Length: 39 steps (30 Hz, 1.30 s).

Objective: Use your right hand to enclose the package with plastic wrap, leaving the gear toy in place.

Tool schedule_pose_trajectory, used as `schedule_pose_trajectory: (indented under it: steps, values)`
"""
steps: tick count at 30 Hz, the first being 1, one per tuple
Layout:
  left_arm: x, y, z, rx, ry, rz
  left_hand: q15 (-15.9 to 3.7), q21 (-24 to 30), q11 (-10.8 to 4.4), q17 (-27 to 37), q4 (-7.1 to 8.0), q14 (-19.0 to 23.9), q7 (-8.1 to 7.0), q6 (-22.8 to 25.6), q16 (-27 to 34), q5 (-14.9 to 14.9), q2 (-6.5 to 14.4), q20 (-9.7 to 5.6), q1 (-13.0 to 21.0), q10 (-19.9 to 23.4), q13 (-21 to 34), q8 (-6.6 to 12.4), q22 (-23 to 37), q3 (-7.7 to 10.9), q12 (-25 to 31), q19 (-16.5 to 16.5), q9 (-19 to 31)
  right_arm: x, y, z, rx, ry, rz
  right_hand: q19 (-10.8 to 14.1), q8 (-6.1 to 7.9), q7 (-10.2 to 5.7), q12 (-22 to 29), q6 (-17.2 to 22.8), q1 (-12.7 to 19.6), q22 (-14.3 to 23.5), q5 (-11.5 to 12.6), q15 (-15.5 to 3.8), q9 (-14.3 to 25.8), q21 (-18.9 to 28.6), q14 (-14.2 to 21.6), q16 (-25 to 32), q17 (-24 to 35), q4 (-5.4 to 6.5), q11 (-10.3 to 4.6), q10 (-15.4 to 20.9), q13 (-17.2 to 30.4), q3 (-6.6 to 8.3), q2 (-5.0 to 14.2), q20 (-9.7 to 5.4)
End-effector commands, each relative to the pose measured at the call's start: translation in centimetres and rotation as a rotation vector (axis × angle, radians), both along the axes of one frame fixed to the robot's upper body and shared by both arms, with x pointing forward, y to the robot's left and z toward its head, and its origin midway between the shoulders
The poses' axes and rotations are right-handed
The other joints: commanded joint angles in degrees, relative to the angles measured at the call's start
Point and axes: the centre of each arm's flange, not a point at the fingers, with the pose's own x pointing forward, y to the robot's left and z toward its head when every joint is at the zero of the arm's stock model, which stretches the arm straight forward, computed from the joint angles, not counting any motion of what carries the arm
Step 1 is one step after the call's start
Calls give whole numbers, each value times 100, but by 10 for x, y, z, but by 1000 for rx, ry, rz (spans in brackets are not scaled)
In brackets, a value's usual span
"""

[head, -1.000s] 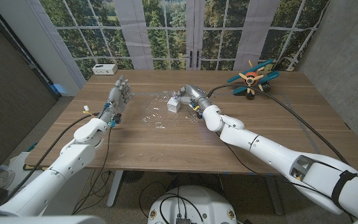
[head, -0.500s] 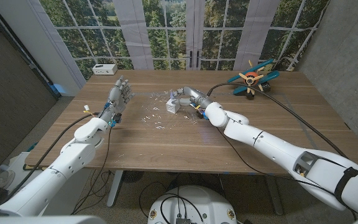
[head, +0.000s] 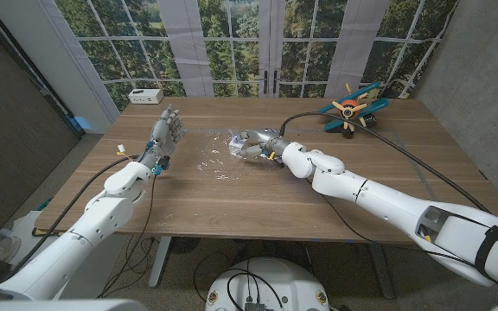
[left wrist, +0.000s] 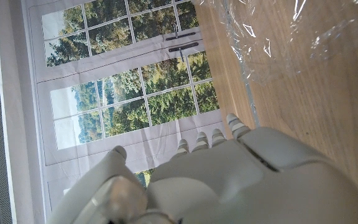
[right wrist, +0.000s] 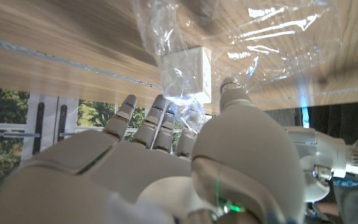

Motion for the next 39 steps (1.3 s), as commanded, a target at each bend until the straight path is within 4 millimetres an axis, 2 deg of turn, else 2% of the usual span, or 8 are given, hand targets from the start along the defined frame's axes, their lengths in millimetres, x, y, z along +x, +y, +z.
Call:
schedule_pose_trajectory:
  steps: [1, 6, 10, 12, 15, 19, 24, 39]
  values:
    - [1, -2, 2, 1, 2, -5, 7, -29, 19, 13, -25, -475, -18, -416, -8, 0, 102, 43, 67, -532, 23, 5, 11, 23, -14, 9, 21, -15, 13, -37, -286, -291, -150, -27, -63, -79, -82, -332, 11, 12, 26, -160, 4, 45, -148, -14, -29, 4, -58, -292, -15, 58, 39, -37]
    - [1, -2, 2, 1, 6, -7, 2, -26, 21, 13, -25, -458, -14, -414, -2, -1, 106, 46, 70, -533, 23, 6, 11, 26, -14, 16, 20, -13, 13, -43, -347, -287, -158, 69, -38, 128, -19, -411, 176, 7, 61, -280, -9, 91, -27, 45, -78, -111, -198, -193, -41, 167, 107, -119]
    - [1, -2, 1, 0, 12, -9, 8, -22, 15, 13, -24, -452, -14, -414, 0, -1, 115, 51, 74, -530, 23, 6, 11, 32, -13, 27, 21, -9, 12, -41, -362, -233, -162, 89, -143, 0, -58, -1082, 203, 1, 74, -286, -26, 100, -64, 41, -131, -157, -197, -311, -85, 218, 119, -147]
    - [1, -2, 0, 0, 12, -8, 2, -21, 11, 13, -24, -439, -16, -411, 4, -1, 121, 52, 76, -526, 23, 7, 11, 35, -11, 30, 21, -6, 12, -38, -360, -200, -162, 59, -154, -149, -82, -1769, 34, 0, 68, -245, -30, 92, -121, 52, -154, -78, -143, -489, -127, 193, 141, -118]
    - [0, -2, 0, -1, 13, -10, 2, -19, 14, 13, -23, -436, -19, -409, 4, -1, 128, 56, 79, -527, 23, 8, 11, 41, -11, 34, 21, -3, 11, -33, -341, -162, -146, 0, -97, -262, -75, -2024, -193, 2, 35, -190, -26, 75, -203, 55, -155, 36, -96, -570, -150, 121, 140, -79]
    - [-1, -1, -1, -3, 10, -6, 2, -17, 4, 13, -22, -421, -22, -408, 8, -2, 141, 63, 85, -524, 23, 9, 12, 50, -10, 40, 21, -1, 10, -23, -303, -87, -116, -32, -7, -247, -62, -1972, -520, 5, -16, -109, -22, 72, -229, 84, -149, 179, 31, -634, -167, -27, 60, -22]
    - [-2, 1, -3, -6, 12, -7, 16, -17, 11, 13, -22, -412, -24, -418, 9, -3, 150, 75, 91, -527, 23, 5, 12, 57, -11, 41, 21, 1, 7, -11, -252, -27, -88, -324, 38, -125, -49, -1920, -1333, 11, -76, 65, -12, -2, -392, 96, -130, 518, 205, -779, -194, -418, -198, 116]
    - [1, 1, -5, -6, 15, -12, 49, -16, 9, 14, -19, -385, -27, -424, 9, -8, 162, 108, 104, -529, 24, 3, 14, 75, -11, 48, 22, -15, -10, 9, -8, -67, 21, -390, 26, -269, -142, -1940, -1398, 7, -15, 196, -10, 14, -496, 67, -185, 484, 388, -1262, -228, -466, -273, 173]
